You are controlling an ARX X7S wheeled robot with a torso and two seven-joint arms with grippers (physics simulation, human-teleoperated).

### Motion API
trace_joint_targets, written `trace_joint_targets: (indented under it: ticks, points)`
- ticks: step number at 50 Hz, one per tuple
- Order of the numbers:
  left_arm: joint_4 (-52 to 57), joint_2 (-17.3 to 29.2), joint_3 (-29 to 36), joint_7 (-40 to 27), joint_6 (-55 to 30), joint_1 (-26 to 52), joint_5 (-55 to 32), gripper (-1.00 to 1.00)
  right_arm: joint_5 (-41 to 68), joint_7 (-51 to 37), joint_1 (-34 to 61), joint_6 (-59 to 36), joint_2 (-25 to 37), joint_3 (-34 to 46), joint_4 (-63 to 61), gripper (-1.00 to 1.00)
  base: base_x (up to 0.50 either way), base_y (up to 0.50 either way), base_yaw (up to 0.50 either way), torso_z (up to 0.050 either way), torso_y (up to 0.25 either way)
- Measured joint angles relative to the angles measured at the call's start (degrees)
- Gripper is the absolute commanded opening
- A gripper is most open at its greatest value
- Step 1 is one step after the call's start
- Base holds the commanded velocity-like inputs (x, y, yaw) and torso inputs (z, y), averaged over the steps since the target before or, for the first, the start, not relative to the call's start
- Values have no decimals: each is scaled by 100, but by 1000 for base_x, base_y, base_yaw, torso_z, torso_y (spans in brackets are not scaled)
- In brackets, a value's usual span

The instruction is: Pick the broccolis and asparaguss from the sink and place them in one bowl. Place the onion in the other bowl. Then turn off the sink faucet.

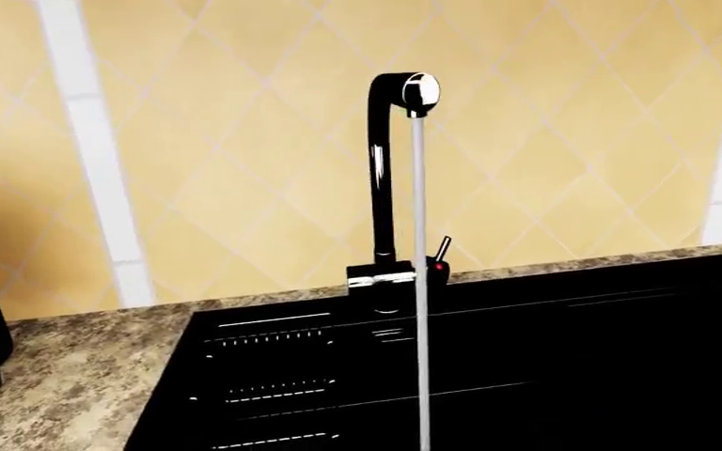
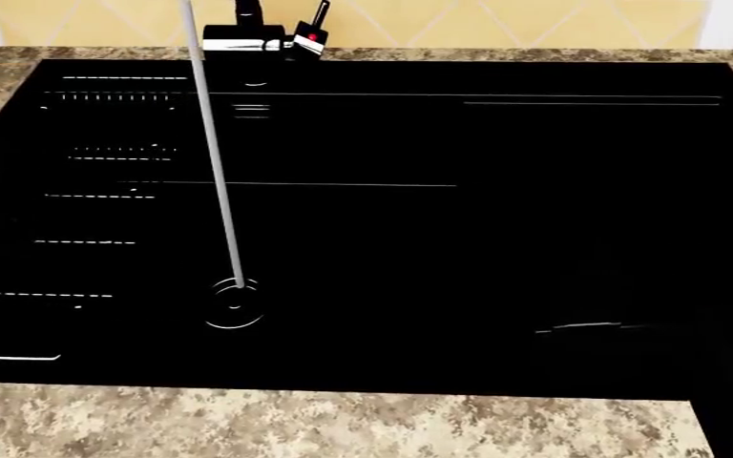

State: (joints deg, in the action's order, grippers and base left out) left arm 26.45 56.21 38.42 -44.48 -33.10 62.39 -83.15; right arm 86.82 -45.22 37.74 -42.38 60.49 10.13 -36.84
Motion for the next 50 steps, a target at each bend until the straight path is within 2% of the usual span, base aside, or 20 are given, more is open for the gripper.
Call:
trace_joint_targets:
  ticks: [17, 30, 40, 50]
  points:
    - [9, 27, -42, -43, 92, -78, 52, 100, -56, -24, 11, 18, -16, -7, -49, 100, 0, 4, 0, 0, 0]
    - [10, -26, -7, -40, 52, -52, 112, 100, -90, -58, -204, 110, 39, -90, -95, 100, 50, 212, 0, 0, 0]
    - [34, -50, 19, -34, 37, -63, 146, 100, -147, -61, -364, 189, 57, -149, -90, 100, 447, 11, 0, 0, -2]
    - [32, -87, 31, -45, 46, -76, 181, 100, -206, -53, -387, 184, 27, -121, -66, 100, 483, 270, 0, 0, 0]
